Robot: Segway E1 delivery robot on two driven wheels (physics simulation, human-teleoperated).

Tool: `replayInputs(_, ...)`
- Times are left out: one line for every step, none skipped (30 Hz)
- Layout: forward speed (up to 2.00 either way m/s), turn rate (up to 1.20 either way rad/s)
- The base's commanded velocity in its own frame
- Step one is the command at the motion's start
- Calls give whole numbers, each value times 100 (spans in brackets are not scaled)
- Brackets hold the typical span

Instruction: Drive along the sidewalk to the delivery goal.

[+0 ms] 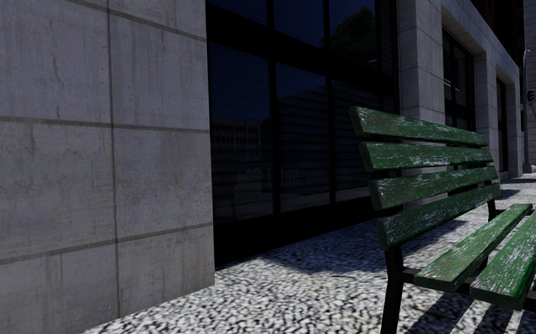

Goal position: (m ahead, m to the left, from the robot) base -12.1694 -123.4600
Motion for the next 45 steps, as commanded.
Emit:
replayInputs(0, 0)
replayInputs(0, 0)
replayInputs(0, 0)
replayInputs(0, 0)
replayInputs(0, 0)
replayInputs(0, 0)
replayInputs(0, 0)
replayInputs(0, 0)
replayInputs(0, 0)
replayInputs(0, 0)
replayInputs(0, 0)
replayInputs(0, 0)
replayInputs(0, 0)
replayInputs(0, 0)
replayInputs(0, 0)
replayInputs(0, 0)
replayInputs(0, 0)
replayInputs(0, 0)
replayInputs(0, 0)
replayInputs(0, 0)
replayInputs(0, 0)
replayInputs(0, 0)
replayInputs(0, 0)
replayInputs(0, 0)
replayInputs(0, 0)
replayInputs(0, 0)
replayInputs(0, 0)
replayInputs(0, 0)
replayInputs(0, 0)
replayInputs(0, 0)
replayInputs(0, -1)
replayInputs(0, -51)
replayInputs(0, -51)
replayInputs(0, -98)
replayInputs(0, -120)
replayInputs(0, -120)
replayInputs(0, -120)
replayInputs(0, -120)
replayInputs(0, -120)
replayInputs(0, -120)
replayInputs(0, -120)
replayInputs(0, -120)
replayInputs(0, -120)
replayInputs(0, -120)
replayInputs(0, -120)
